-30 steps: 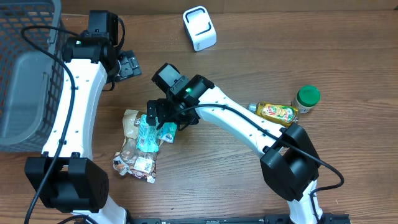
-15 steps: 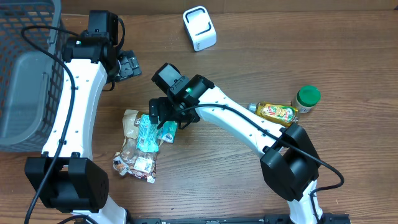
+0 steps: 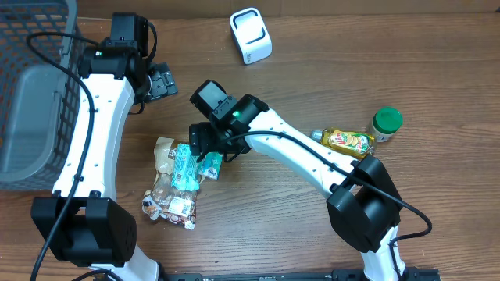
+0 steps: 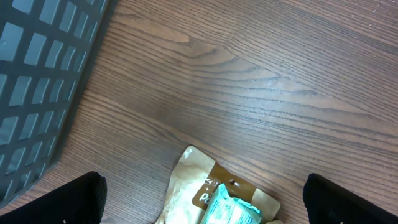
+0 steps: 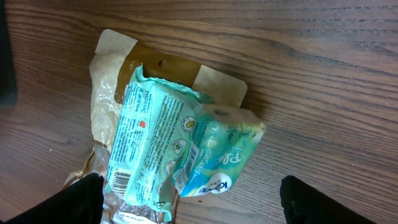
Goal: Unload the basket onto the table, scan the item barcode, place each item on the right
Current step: 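Lower the right gripper onto the teal pack and close on it, then lift the teal pack off the pile with the right gripper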
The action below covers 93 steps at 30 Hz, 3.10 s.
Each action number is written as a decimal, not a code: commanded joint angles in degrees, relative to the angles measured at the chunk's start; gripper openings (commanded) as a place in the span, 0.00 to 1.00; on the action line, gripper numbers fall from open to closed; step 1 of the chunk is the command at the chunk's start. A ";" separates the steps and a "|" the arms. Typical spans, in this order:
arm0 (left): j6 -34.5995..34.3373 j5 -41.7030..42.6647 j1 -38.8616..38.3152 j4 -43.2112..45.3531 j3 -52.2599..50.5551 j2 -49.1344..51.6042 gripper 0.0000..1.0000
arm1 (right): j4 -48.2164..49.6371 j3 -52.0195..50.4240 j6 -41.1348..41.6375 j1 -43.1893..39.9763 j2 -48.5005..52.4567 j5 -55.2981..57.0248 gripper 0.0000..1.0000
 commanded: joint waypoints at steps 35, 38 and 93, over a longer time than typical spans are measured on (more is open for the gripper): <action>0.81 0.22 0.04 -0.09 0.52 -0.74 0.99 | 7.58 -6.73 1.90 0.31 0.17 0.20 1.00; 0.81 0.22 0.04 -0.09 0.52 -0.74 1.00 | 7.58 -6.73 1.90 0.31 0.17 0.20 0.96; 0.81 0.22 0.04 -0.09 0.52 -0.76 0.99 | 15.17 -12.41 10.27 4.24 2.69 6.60 0.37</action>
